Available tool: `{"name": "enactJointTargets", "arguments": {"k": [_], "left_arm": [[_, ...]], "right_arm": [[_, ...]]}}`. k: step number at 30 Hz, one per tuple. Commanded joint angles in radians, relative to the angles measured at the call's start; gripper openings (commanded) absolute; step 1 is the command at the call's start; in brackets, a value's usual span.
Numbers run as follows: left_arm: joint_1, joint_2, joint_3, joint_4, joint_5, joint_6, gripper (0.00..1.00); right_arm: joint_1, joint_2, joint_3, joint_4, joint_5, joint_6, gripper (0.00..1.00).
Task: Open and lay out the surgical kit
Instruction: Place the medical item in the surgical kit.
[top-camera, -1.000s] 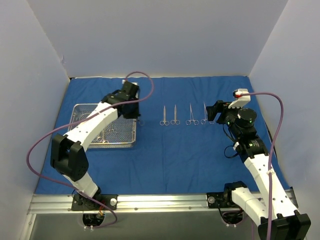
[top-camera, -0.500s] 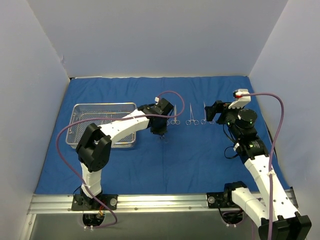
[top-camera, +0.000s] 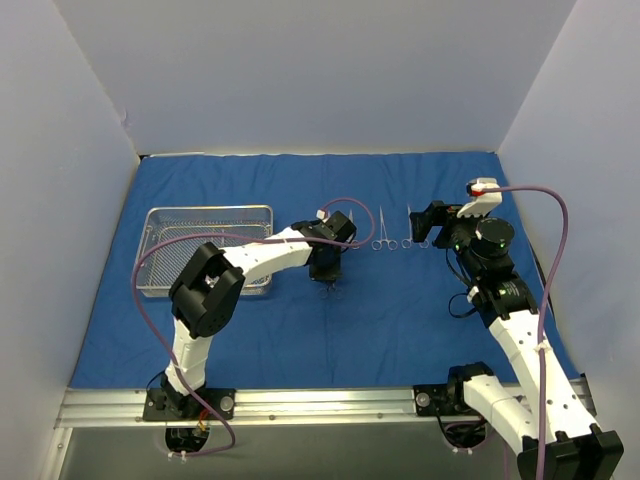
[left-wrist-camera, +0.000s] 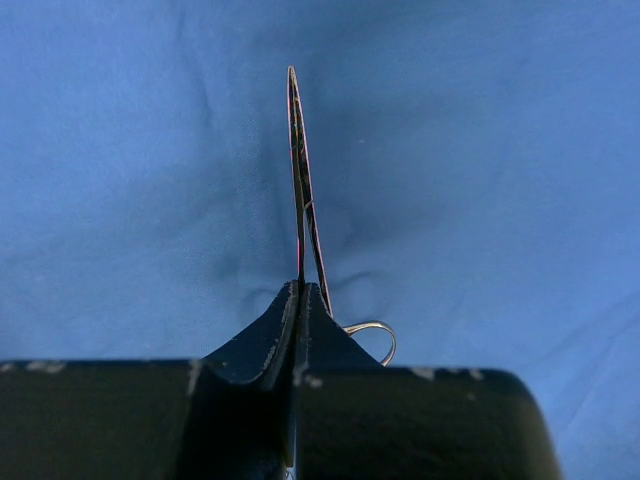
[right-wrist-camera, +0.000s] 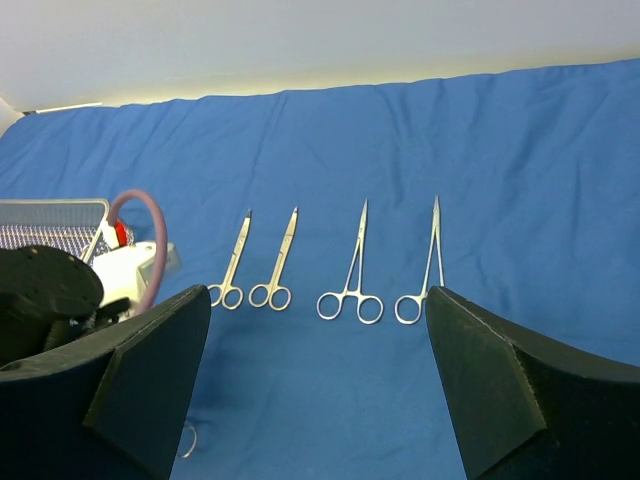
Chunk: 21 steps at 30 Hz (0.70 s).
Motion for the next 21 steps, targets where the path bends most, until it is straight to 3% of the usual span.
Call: {"name": "enactJointTargets", "arguments": {"k": [1,17,21], "left_arm": [[-0.006,0.006,-0.019,0.038,0.009,-0.051,0.02],[-0.003,0.052,-0.03,0.044,0.01,-0.072,0.02],[-0.003,0.052,-0.028,0.037,0.007,-0.074,0.1]], "right_arm": [[0.005,-0.016,0.0,0.02,0.022,-0.002,0.84],[0.01,-0.012,0.0,0.02,0.021,-0.004,0.85],[0.01,-0.01,0.0,0.022,0.019,-0.005,0.85]]}}
